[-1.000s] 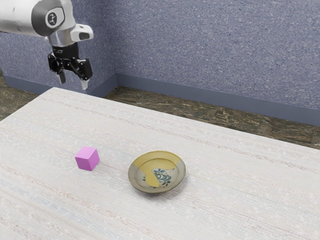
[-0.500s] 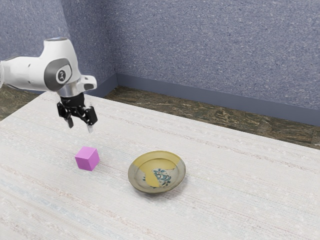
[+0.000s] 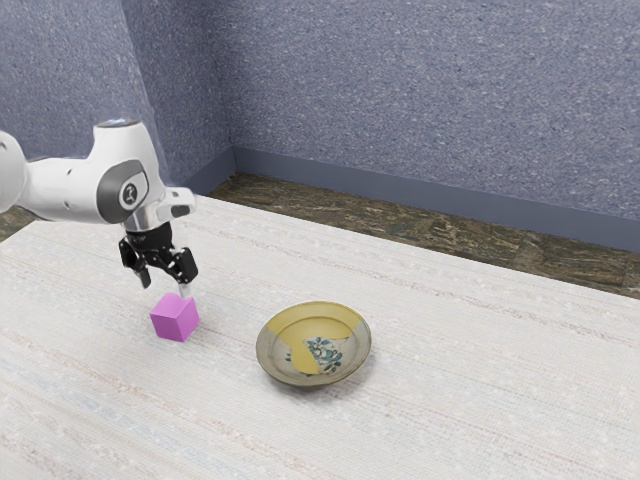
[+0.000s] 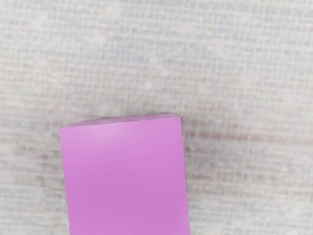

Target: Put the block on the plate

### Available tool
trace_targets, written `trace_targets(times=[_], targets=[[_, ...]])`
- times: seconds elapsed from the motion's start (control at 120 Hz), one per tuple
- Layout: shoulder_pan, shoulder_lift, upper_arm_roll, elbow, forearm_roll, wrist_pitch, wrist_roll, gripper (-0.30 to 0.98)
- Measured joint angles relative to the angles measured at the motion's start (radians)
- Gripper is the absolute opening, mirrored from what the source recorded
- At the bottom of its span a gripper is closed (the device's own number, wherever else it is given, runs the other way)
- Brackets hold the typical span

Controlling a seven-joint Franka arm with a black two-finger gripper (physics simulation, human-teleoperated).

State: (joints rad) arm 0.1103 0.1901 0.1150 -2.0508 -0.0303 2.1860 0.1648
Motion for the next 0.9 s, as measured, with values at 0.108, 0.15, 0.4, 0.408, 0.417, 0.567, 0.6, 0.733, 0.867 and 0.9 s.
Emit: trace_targets(times=[0.108,0.15,0.4,0.408,0.417,0.567,0.6,0.733,0.867,0.9], targets=[[0.002,0.005,0.0,-0.019,0.0,0.025,0.001,0.69],[0.004,0.01,0.0,-0.023,0.0,0.033,0.002,0.69],[0.011,0.068,-0.003,-0.025,-0.007,0.072,0.006,0.69],[0.012,0.07,-0.003,-0.025,-0.008,0.073,0.007,0.69],[0.012,0.072,-0.003,-0.025,-0.009,0.074,0.007,0.69],[0.017,0.096,-0.006,-0.022,-0.018,0.089,0.01,0.69],[0.018,0.102,-0.007,-0.022,-0.02,0.092,0.011,0.68],[0.02,0.11,-0.007,-0.022,-0.023,0.102,0.013,0.6],[0.02,0.117,-0.006,-0.021,-0.021,0.106,0.015,0.51],[0.02,0.119,-0.006,-0.021,-0.02,0.107,0.016,0.49]])
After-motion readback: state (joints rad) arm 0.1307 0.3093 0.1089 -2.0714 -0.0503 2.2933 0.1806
